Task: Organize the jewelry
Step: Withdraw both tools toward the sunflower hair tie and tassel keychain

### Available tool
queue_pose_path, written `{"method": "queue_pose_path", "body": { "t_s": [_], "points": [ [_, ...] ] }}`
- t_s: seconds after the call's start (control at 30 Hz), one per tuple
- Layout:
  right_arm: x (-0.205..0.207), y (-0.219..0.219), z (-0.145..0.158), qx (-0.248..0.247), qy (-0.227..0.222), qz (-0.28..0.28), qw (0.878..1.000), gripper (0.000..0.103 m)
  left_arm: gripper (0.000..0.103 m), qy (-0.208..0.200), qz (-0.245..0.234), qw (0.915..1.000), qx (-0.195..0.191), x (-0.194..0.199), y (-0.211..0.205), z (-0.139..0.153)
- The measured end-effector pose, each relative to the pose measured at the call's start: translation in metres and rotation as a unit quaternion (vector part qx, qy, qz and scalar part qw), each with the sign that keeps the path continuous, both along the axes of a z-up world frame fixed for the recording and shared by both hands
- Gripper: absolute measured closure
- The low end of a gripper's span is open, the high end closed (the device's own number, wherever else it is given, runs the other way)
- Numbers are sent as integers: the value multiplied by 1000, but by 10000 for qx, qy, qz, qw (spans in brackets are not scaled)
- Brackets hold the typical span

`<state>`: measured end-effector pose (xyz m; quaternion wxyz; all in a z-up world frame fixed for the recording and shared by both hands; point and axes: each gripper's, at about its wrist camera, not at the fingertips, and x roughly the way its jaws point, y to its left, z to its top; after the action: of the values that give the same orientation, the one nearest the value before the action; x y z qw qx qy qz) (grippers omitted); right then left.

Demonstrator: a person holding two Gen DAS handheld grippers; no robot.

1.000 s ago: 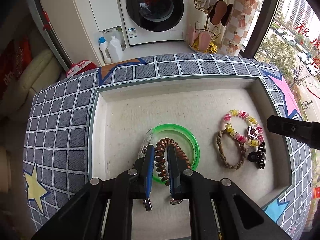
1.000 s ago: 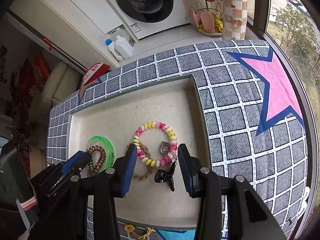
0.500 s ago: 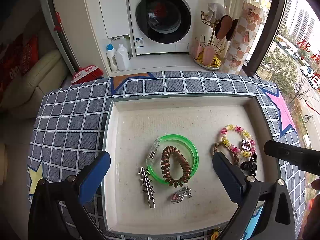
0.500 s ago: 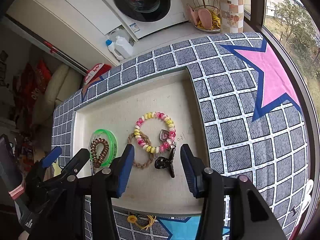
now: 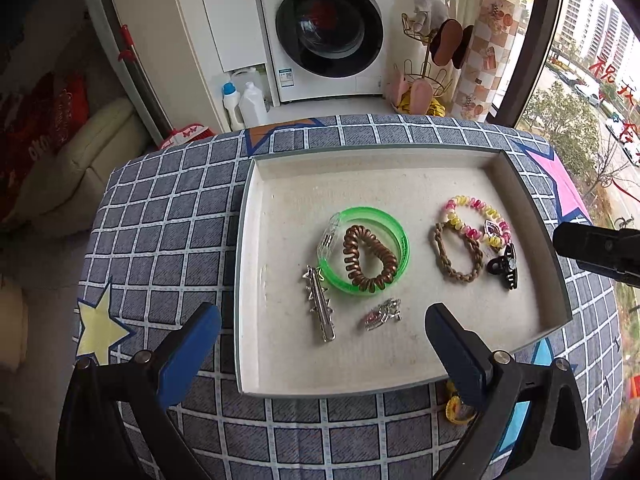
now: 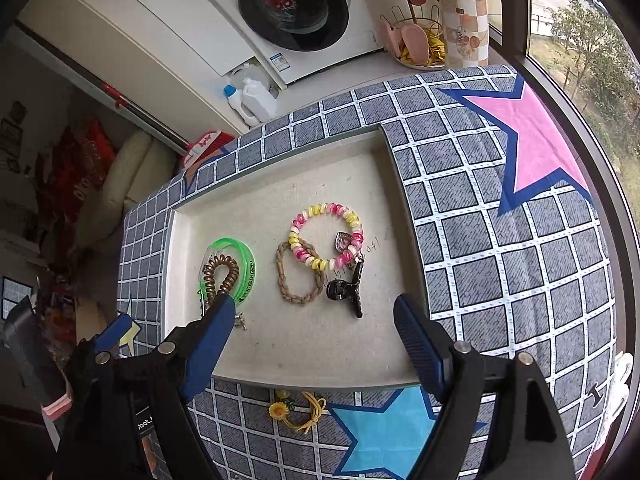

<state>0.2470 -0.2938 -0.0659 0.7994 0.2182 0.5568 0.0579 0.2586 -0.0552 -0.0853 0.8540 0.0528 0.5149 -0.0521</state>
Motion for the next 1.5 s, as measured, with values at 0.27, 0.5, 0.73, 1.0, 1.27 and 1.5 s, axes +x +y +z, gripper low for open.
{"method": "queue_pose_path", "body": {
  "t_s": [0.27, 0.5, 0.73, 1.0, 1.27, 1.5],
  "points": [
    [-24, 7, 10, 120, -179, 22, 9998, 0, 0, 170, 11, 9998, -57, -32, 12, -3],
    [-47, 23, 14, 105, -42, 310, 9995, 0, 0, 370, 137, 9991, -154, -67, 34, -5],
    [-81, 27, -2, 56, 312, 411, 9987, 0, 0, 800, 302, 9962, -188, -114, 61, -26],
    [-118, 28, -29, -164, 827, 351, 9958, 0, 0, 1338, 574, 9888, -337, -159, 77, -54],
    [-140, 30, -49, -299, 1140, 328, 9925, 0, 0, 1619, 921, 9817, -401, -173, 77, -70],
    [-133, 36, -47, -553, 1035, 451, 9921, 0, 0, 1694, 1150, 9774, -520, -173, 71, -76]
  ]
}}
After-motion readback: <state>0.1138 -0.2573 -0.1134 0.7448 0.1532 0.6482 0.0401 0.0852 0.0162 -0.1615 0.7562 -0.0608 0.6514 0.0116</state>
